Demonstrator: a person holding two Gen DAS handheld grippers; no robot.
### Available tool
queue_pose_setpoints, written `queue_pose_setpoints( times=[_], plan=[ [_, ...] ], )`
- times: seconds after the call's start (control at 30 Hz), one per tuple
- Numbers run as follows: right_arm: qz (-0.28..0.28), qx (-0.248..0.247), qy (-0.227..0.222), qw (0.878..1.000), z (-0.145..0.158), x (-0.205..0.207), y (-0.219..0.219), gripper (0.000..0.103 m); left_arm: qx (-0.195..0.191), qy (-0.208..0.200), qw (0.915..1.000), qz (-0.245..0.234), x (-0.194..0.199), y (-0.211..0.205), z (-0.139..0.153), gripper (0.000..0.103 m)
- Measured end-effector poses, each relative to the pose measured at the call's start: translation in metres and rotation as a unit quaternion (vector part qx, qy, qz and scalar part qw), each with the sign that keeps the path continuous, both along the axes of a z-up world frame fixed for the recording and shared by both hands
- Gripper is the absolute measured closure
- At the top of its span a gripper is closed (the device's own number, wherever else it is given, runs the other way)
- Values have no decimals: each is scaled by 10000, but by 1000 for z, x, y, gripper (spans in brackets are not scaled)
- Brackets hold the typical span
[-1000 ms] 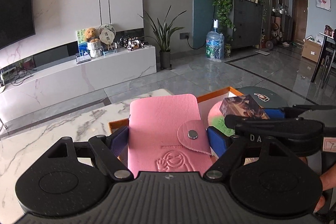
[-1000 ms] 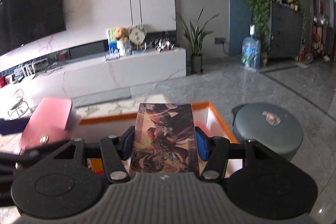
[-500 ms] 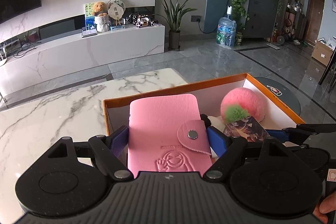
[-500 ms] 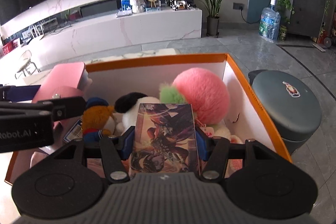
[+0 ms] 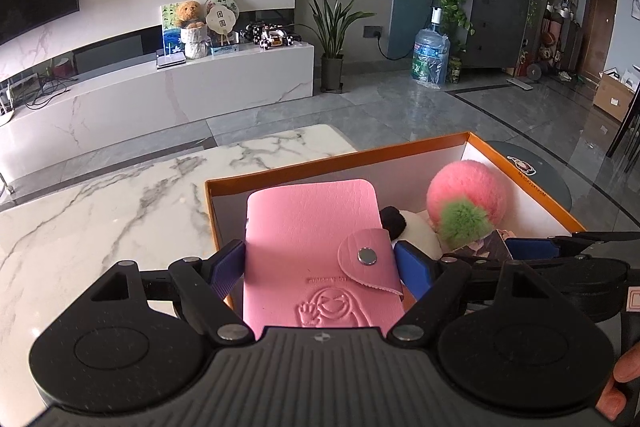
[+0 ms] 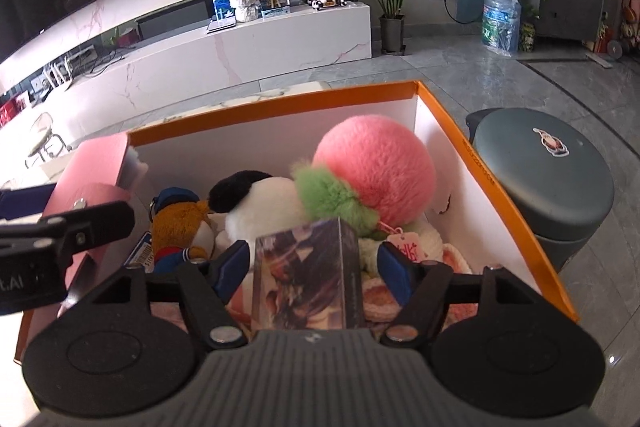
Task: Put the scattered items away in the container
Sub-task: 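Lower wallet and card box into the orange box and open both tools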
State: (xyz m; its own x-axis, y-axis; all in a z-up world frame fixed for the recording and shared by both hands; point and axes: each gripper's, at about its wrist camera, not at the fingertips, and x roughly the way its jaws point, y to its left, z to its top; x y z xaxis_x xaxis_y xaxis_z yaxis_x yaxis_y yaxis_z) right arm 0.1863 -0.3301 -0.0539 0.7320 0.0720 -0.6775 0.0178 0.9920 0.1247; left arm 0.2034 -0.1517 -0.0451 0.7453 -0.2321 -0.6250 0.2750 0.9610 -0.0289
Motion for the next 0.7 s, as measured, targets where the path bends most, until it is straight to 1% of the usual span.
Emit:
queue_pose_setpoints(
  times=[0.2, 0.33, 0.4, 0.6, 0.7],
  plan=[
    [-362, 252, -173, 9989, 4, -6, -13, 29, 107, 42, 9999, -9, 6, -8, -1, 9],
    [-674, 501, -398, 9957, 10, -10, -26, 30, 250, 227, 9994, -26, 16, -18, -10, 8],
    [-665, 570, -413, 9953, 11, -9, -27, 30, 362, 352, 9987, -46, 21, -24, -15, 8],
    [-638, 537, -362, 9959, 8, -5, -26, 31, 701, 738, 9946, -182, 28, -37, -31, 8],
    [-644, 536, -338, 9959, 8, -4, -26, 31, 791, 740, 9939, -202, 27, -40, -34, 8]
  ],
)
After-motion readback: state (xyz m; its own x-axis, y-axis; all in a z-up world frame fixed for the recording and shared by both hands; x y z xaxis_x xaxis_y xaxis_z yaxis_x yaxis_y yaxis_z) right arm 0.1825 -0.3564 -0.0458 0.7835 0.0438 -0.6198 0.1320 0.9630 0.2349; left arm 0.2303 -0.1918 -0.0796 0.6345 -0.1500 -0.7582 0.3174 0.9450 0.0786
